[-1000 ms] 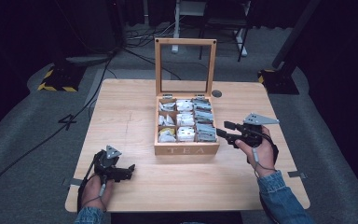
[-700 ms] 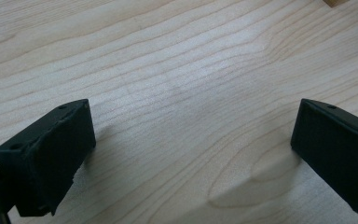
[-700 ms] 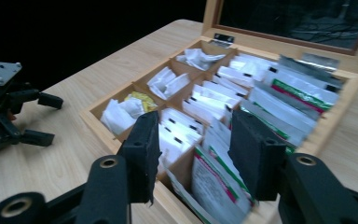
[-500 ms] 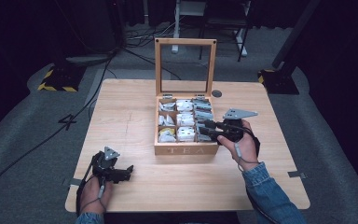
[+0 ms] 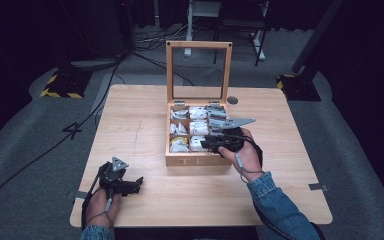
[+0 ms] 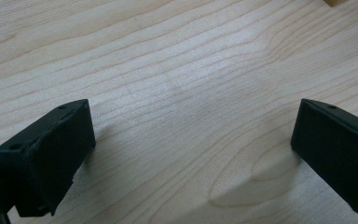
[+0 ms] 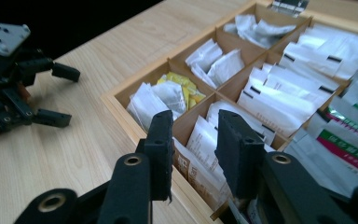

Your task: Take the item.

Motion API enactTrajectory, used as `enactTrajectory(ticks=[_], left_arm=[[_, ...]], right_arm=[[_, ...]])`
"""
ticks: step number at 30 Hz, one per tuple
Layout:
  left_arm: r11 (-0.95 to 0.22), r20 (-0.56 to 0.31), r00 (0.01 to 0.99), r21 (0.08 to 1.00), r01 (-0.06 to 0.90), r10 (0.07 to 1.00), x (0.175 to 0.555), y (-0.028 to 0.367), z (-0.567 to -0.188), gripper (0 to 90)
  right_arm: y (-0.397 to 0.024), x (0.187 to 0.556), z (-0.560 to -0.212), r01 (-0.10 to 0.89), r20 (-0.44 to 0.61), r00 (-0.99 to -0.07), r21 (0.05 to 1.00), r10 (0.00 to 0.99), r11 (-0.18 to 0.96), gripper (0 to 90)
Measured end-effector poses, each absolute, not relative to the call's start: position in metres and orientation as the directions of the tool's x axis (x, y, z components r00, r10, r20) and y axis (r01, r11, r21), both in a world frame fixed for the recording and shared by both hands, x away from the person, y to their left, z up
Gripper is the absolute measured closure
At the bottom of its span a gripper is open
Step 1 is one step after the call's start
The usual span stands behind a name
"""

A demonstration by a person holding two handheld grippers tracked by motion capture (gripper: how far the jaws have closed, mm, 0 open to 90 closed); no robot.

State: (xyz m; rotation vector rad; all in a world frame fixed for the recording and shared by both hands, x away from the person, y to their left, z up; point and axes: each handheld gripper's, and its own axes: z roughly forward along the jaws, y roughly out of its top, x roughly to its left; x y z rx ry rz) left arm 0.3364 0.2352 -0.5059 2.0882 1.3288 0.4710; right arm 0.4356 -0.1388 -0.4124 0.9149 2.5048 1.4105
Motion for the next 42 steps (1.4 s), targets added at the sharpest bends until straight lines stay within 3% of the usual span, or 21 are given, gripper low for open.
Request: enactTrajectory(ticks=[5, 30, 35, 42], left_arm=[[-0.310, -0.028, 0.436, 0.663, 0.682, 0.900, 0.337, 0.235, -0.506, 0.0], [-0.310, -0.024, 0.434, 0.664, 0.680, 0.900, 0.338, 0.235, -0.506, 0.0], [-0.310, -0.025, 0.435, 0.663, 0.681, 0.900, 0.338, 0.235, -0.506, 0.0], [-0.310, -0.025, 0.434, 0.663, 0.681, 0.901, 0.338, 0.235, -0.506, 0.0]], right_arm=[[-0.130, 0.441, -0.422, 0.461, 0.157, -0.811, 0.765, 0.564, 0.450, 70.2], [-0.108, 0.450, -0.437, 0.555, 0.174, -0.767, 0.664, 0.618, 0.501, 81.9], [-0.107, 0.450, -0.438, 0.542, 0.148, -0.776, 0.655, 0.613, 0.527, 89.8], [-0.105, 0.444, -0.435, 0.485, 0.085, -0.796, 0.683, 0.600, 0.546, 90.0]])
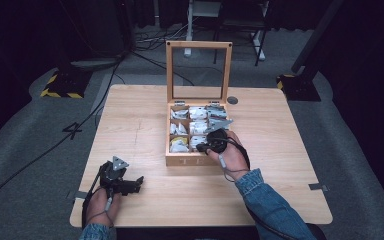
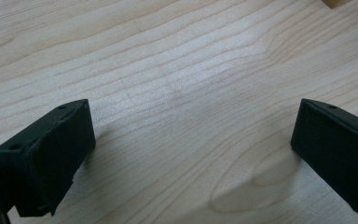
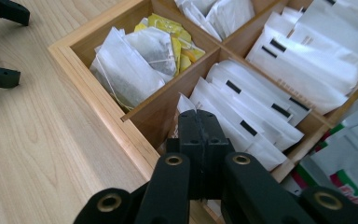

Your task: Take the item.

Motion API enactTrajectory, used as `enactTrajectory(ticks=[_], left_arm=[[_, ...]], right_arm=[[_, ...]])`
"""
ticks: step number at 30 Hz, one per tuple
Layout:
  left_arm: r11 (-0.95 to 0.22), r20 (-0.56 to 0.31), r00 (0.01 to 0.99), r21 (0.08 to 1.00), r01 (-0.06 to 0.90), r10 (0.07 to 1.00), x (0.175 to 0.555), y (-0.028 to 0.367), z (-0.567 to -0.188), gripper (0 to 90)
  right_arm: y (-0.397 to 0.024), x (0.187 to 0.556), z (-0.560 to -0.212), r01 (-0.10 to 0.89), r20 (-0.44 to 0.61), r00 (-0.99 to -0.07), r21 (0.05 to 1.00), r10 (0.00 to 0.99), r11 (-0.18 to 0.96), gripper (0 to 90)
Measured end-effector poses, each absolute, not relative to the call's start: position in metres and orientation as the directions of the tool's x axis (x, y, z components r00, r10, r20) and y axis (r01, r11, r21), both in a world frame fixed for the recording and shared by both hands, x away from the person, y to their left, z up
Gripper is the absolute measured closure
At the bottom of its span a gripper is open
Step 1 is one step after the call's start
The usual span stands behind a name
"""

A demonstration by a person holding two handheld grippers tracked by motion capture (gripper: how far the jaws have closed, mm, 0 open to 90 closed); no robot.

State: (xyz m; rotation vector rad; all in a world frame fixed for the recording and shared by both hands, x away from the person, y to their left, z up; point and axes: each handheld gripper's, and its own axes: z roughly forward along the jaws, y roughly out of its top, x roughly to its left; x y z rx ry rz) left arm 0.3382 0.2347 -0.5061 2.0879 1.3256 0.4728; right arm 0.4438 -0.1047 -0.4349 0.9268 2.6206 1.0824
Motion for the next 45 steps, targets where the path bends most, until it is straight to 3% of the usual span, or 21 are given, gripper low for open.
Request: enactTrajectory(ticks=[12, 45], left_arm=[[-0.312, -0.024, 0.436, 0.663, 0.680, 0.900, 0.338, 0.235, -0.506, 0.0], [-0.310, -0.025, 0.434, 0.664, 0.680, 0.901, 0.338, 0.235, -0.506, 0.0]], right_arm=[[-0.113, 0.436, -0.412, 0.404, 0.030, -0.800, 0.765, 0.599, 0.502, 90.0], [-0.164, 0.399, -0.371, 0.318, 0.083, -0.779, 0.907, 0.621, 0.277, 90.0]])
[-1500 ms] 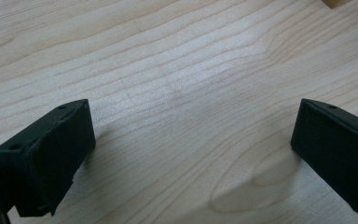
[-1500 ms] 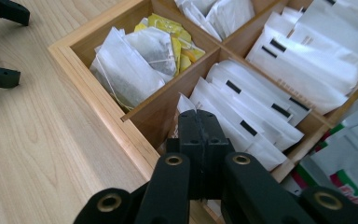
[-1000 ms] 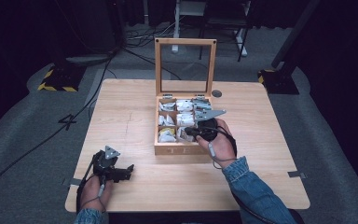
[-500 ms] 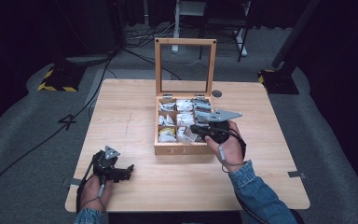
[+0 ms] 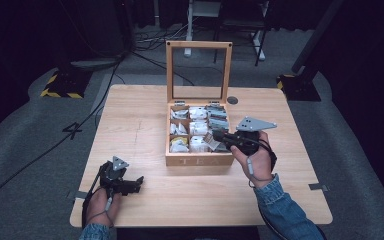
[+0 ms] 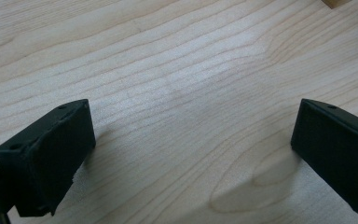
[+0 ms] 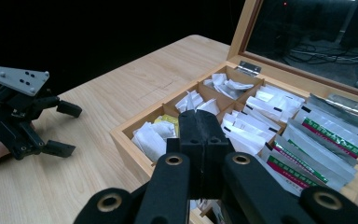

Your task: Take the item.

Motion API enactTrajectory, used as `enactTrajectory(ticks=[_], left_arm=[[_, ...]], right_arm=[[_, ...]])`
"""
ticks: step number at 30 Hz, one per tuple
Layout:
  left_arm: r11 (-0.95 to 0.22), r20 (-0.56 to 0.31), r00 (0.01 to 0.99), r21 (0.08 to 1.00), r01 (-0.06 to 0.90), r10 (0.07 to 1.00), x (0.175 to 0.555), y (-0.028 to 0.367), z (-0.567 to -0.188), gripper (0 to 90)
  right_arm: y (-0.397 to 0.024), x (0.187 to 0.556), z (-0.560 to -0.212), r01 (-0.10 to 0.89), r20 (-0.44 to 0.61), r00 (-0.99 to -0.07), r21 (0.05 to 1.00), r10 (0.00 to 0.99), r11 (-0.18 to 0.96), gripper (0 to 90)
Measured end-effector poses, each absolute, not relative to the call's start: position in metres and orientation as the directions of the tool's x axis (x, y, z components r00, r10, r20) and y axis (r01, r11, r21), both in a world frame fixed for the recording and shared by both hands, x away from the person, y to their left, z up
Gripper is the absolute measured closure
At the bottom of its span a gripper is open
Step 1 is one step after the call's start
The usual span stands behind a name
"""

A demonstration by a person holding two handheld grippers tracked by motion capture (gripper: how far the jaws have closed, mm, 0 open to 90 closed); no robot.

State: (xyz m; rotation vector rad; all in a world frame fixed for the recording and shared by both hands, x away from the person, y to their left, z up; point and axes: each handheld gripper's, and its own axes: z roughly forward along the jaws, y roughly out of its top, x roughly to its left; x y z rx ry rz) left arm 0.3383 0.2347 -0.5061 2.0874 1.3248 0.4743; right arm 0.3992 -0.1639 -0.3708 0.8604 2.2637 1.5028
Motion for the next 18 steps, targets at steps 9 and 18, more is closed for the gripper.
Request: enactTrajectory(ticks=[9, 18], left_arm=[[-0.310, -0.027, 0.437, 0.665, 0.679, 0.899, 0.340, 0.234, -0.506, 0.0], [-0.310, -0.027, 0.437, 0.666, 0.679, 0.899, 0.340, 0.234, -0.506, 0.0]], right_arm=[[-0.190, 0.390, -0.364, 0.301, 0.082, -0.745, 0.927, 0.662, 0.224, 90.0], [-0.226, 0.389, -0.357, 0.316, 0.105, -0.702, 0.932, 0.705, 0.176, 90.0]])
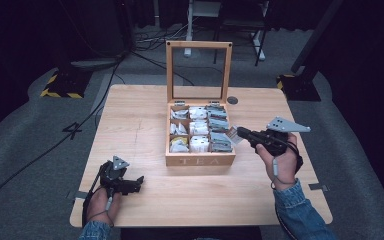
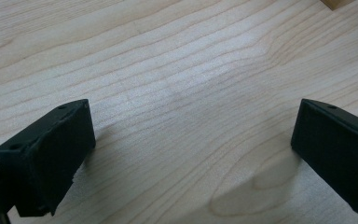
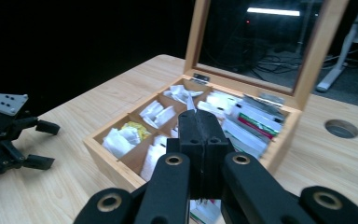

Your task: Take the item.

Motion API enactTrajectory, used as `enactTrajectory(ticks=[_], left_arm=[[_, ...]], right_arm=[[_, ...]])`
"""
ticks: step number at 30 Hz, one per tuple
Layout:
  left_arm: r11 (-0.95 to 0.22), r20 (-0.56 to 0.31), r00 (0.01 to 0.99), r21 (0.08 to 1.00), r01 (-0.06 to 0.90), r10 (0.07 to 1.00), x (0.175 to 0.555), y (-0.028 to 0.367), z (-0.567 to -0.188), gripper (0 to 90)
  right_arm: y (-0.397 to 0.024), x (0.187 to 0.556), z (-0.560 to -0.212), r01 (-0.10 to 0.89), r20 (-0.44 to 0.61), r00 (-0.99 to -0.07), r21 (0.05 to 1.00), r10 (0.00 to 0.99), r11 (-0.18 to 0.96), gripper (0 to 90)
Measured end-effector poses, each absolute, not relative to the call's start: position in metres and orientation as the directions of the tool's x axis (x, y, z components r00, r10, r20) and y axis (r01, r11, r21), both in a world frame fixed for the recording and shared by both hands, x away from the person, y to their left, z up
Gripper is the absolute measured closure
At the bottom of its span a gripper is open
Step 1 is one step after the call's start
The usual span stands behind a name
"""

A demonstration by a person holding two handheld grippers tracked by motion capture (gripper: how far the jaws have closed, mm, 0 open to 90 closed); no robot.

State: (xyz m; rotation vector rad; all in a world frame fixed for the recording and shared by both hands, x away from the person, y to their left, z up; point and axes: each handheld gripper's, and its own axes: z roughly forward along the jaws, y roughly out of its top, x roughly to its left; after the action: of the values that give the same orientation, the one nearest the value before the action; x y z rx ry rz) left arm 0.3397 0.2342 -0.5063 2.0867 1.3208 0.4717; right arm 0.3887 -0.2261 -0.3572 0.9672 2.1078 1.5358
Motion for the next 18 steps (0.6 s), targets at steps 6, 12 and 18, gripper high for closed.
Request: enactTrajectory(ticks=[6, 12, 18], left_arm=[[-0.312, -0.025, 0.437, 0.665, 0.679, 0.899, 0.340, 0.234, -0.506, 0.0], [-0.310, -0.027, 0.437, 0.665, 0.679, 0.899, 0.340, 0.234, -0.506, 0.0], [-0.310, -0.027, 0.437, 0.665, 0.679, 0.899, 0.340, 0.234, -0.506, 0.0]], right_arm=[[-0.245, 0.390, -0.356, 0.329, 0.119, -0.671, 0.932, 0.732, 0.150, 90.0], [-0.255, 0.392, -0.356, 0.333, 0.117, -0.652, 0.932, 0.749, 0.145, 90.0], [-0.267, 0.396, -0.360, 0.349, 0.108, -0.620, 0.925, 0.777, 0.151, 90.0]])
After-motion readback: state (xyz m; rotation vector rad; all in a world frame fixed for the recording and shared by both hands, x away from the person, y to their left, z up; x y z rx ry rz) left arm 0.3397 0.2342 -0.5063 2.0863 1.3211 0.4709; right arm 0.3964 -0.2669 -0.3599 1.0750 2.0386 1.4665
